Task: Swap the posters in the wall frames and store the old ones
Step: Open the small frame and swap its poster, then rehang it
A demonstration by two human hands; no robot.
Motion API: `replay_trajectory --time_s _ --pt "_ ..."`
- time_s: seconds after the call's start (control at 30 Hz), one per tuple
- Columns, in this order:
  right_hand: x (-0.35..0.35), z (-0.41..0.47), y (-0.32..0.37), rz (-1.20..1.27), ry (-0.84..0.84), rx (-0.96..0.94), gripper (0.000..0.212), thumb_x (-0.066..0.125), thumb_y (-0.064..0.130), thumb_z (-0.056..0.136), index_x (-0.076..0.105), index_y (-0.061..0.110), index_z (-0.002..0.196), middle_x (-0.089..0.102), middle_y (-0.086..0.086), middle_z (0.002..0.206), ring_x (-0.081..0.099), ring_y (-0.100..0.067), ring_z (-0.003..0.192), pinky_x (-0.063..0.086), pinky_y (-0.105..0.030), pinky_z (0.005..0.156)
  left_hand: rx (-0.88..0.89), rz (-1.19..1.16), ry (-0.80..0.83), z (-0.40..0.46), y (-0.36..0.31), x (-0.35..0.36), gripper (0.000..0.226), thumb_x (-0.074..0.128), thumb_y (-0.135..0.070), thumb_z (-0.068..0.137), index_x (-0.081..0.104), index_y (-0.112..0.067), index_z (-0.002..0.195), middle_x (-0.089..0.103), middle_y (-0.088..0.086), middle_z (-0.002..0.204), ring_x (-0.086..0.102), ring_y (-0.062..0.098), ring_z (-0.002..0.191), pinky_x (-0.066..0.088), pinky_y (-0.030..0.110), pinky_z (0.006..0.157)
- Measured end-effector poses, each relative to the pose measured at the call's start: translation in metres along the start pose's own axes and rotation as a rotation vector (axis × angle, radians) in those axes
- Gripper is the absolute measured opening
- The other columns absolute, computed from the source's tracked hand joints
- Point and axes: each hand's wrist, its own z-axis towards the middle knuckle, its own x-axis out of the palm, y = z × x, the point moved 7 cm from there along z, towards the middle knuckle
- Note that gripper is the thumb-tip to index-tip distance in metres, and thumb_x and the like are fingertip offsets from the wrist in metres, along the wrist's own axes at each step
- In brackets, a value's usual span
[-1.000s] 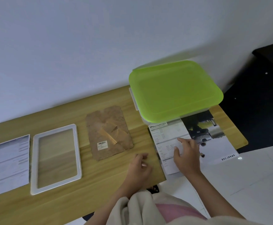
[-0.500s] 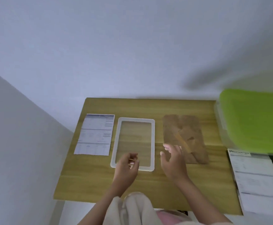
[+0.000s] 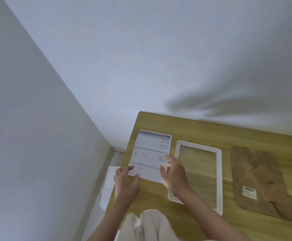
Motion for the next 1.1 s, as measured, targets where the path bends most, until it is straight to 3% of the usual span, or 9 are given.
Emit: replay_trajectory --time_s 0.1,0.23,0.43,0.6,0.67,0.73,0.83,0.97,1.1 --pt "0.015 0.012 -0.003 -0.108 0.106 0.118 0.054 0.056 0.026 0.091 0.035 0.016 0.140 0.037 -0.006 0.137 0.047 -0.019 0.122 0.035 -0.017 0.091 -0.039 0.052 0.019 0.012 0.000 0.003 0.042 0.061 -0.021 0.084 0.051 -0.016 0.124 0.043 0.001 0.124 0.037 0.020 0.120 0.038 0.031 0.094" --pt "0.026 0.023 -0.006 -0.167 0.127 0.206 0.060 0.058 0.035 0.088 0.033 0.020 0.140 0.036 -0.009 0.138 0.042 -0.023 0.126 0.042 -0.032 0.102 -0.017 0.131 0.043 0.031 -0.006 0.009 0.049 0.060 -0.025 0.082 0.047 -0.016 0.129 0.041 0.002 0.126 0.040 0.022 0.118 0.044 0.042 0.099" --pt "0.027 0.033 -0.003 -0.120 0.088 0.256 0.060 0.058 0.032 0.089 0.032 0.020 0.141 0.037 -0.008 0.136 0.048 -0.022 0.121 0.043 -0.028 0.093 -0.032 0.230 0.021 0.048 -0.006 0.010 0.046 0.061 -0.026 0.080 0.050 -0.019 0.125 0.041 0.004 0.120 0.043 0.026 0.111 0.047 0.043 0.093" --pt "0.014 0.033 0.001 -0.025 -0.045 0.177 0.057 0.061 0.006 0.082 0.042 0.024 0.133 0.041 0.005 0.118 0.050 -0.014 0.112 0.048 -0.028 0.094 0.004 0.058 0.064 0.058 0.004 0.007 0.045 0.063 -0.012 0.078 0.054 -0.016 0.122 0.052 0.001 0.112 0.055 0.021 0.101 0.055 0.028 0.076" --pt "0.010 0.030 0.004 -0.017 -0.082 0.142 0.059 0.059 0.000 0.080 0.045 0.025 0.131 0.046 0.008 0.116 0.052 -0.007 0.102 0.051 -0.025 0.086 0.031 0.020 0.089 0.059 0.004 0.008 0.040 0.064 -0.011 0.079 0.058 -0.014 0.119 0.061 0.000 0.111 0.059 0.013 0.093 0.051 0.012 0.063" --pt "0.006 0.027 0.004 -0.008 -0.118 0.110 0.059 0.058 -0.002 0.079 0.048 0.027 0.130 0.052 0.006 0.117 0.054 -0.010 0.101 0.054 -0.028 0.084 0.051 -0.015 0.101 0.056 -0.001 0.008 0.038 0.065 -0.010 0.080 0.061 -0.014 0.118 0.064 -0.002 0.109 0.061 0.008 0.084 0.046 0.005 0.054" --pt "-0.002 0.021 0.005 0.017 -0.159 0.067 0.059 0.055 -0.003 0.081 0.048 0.027 0.131 0.054 0.007 0.117 0.054 -0.010 0.104 0.054 -0.028 0.085 0.104 -0.076 0.109 0.046 -0.019 0.006 0.037 0.066 -0.010 0.081 0.061 -0.015 0.118 0.064 -0.004 0.109 0.060 0.005 0.081 0.046 0.008 0.056" --pt "-0.030 0.007 0.001 0.016 -0.236 0.024 0.058 0.054 -0.003 0.082 0.048 0.027 0.132 0.053 0.010 0.115 0.053 -0.003 0.096 0.045 -0.012 0.073 0.194 -0.145 0.114 0.029 -0.044 0.009 0.040 0.068 -0.012 0.081 0.060 -0.017 0.119 0.062 -0.010 0.105 0.060 0.006 0.081 0.049 0.009 0.058" --pt "-0.060 -0.015 -0.023 0.025 -0.302 0.051 0.057 0.056 0.000 0.083 0.048 0.028 0.132 0.055 0.009 0.114 0.057 -0.003 0.088 0.049 -0.016 0.071 0.246 -0.209 0.186 0.007 -0.063 0.025 0.038 0.067 -0.010 0.081 0.062 -0.018 0.117 0.061 -0.013 0.102 0.060 0.006 0.080 0.049 0.009 0.063"
